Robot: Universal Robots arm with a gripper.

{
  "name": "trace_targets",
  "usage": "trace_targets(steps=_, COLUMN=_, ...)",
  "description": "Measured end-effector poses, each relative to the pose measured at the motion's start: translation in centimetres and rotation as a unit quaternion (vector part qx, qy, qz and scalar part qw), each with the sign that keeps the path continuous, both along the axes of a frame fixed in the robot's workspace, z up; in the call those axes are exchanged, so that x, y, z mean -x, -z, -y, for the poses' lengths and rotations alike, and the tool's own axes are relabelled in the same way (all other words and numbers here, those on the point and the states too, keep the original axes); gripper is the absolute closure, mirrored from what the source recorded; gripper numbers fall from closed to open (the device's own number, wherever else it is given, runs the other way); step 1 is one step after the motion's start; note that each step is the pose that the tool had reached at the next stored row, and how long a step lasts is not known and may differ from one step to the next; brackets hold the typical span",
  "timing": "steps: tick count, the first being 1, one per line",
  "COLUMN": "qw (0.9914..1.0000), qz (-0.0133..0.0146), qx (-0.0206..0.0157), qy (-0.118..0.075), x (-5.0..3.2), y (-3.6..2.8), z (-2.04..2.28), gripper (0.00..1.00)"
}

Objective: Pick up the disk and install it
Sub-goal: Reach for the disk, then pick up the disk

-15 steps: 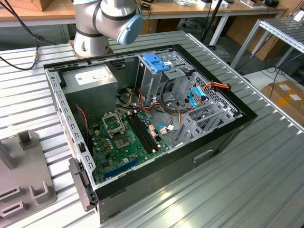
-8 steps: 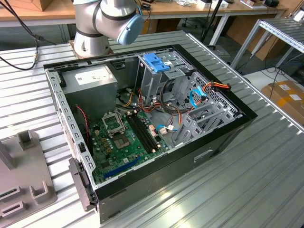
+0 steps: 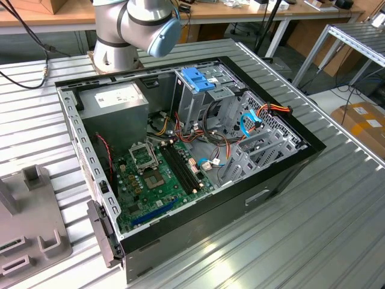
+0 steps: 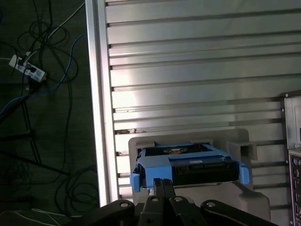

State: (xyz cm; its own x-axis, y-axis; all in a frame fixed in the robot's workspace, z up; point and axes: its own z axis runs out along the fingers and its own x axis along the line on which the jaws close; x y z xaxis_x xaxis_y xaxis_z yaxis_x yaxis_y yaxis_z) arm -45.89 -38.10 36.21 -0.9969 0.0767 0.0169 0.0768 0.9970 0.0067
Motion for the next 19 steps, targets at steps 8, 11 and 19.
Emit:
trace_targets(steps=8, qw=1.0, qz=0.0, qx=0.0, qy=0.0, x=0.0, y=0.0, z=-0.28, gripper=0.89)
trace_targets(steps=11, qw=1.0, qz=0.0, qx=0.0, qy=0.0, x=0.0, y=0.0, z=-0.42, gripper=0.89)
trace_targets(steps=19, qw=1.0, qz=0.0, qx=0.0, qy=0.0, x=0.0, y=0.0, z=-0.45, gripper=0.89)
